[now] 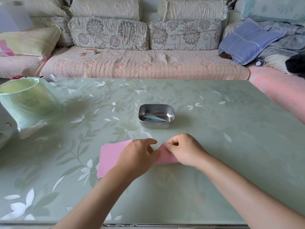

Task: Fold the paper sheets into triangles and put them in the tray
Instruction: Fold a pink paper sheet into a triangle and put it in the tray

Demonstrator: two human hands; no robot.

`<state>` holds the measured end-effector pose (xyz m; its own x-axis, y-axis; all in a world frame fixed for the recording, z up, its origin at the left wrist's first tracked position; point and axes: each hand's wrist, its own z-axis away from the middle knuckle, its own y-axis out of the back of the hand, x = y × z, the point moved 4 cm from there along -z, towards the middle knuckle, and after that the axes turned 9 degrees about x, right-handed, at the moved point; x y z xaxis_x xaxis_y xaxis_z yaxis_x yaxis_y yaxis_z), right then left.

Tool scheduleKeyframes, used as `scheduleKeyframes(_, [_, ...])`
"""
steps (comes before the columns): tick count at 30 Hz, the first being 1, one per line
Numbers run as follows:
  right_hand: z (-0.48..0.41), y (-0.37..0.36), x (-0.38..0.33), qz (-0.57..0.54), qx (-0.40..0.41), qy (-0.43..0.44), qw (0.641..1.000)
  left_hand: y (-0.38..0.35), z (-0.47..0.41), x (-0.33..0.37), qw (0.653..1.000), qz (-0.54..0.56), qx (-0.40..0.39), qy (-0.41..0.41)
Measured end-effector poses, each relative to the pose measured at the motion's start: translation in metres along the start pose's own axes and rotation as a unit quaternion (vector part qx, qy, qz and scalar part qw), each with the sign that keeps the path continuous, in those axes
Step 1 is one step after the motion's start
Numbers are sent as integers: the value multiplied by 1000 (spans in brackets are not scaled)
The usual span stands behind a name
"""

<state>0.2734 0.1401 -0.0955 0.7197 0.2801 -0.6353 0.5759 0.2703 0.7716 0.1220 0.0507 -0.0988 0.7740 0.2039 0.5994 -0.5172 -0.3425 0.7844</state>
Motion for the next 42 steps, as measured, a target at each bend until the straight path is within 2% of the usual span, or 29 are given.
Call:
scheduleKeyframes(3, [1,-1,-4,49,5,12,999,9,3,3,996,-11,27,-83])
scheduleKeyframes(6, [3,-2,-9,108,28,35,993,8,8,8,988,-9,-8,-152])
scheduleKeyframes(9, [2,-4,-11,142,42,57,987,3,12,12,981,-39,-38,-187])
scheduleKeyframes(14, [3,-7,-15,202,59,81,974,5,14,15,974,-83,-51,-204])
scheduleKeyframes(19, [7,-1,-18,203,97,143,964,5,14,16,970,-107,-64,-210])
scheduleKeyframes(23, [14,0,-18,224,37,218,949,3,14,16,965,-132,-61,-218])
scheduleKeyframes(27, [22,1,-17,239,1,220,946,3,17,16,960,-152,-60,-228])
scheduleKeyframes(42, [35,-5,-14,251,9,217,944,2,62,27,927,-189,-23,-322])
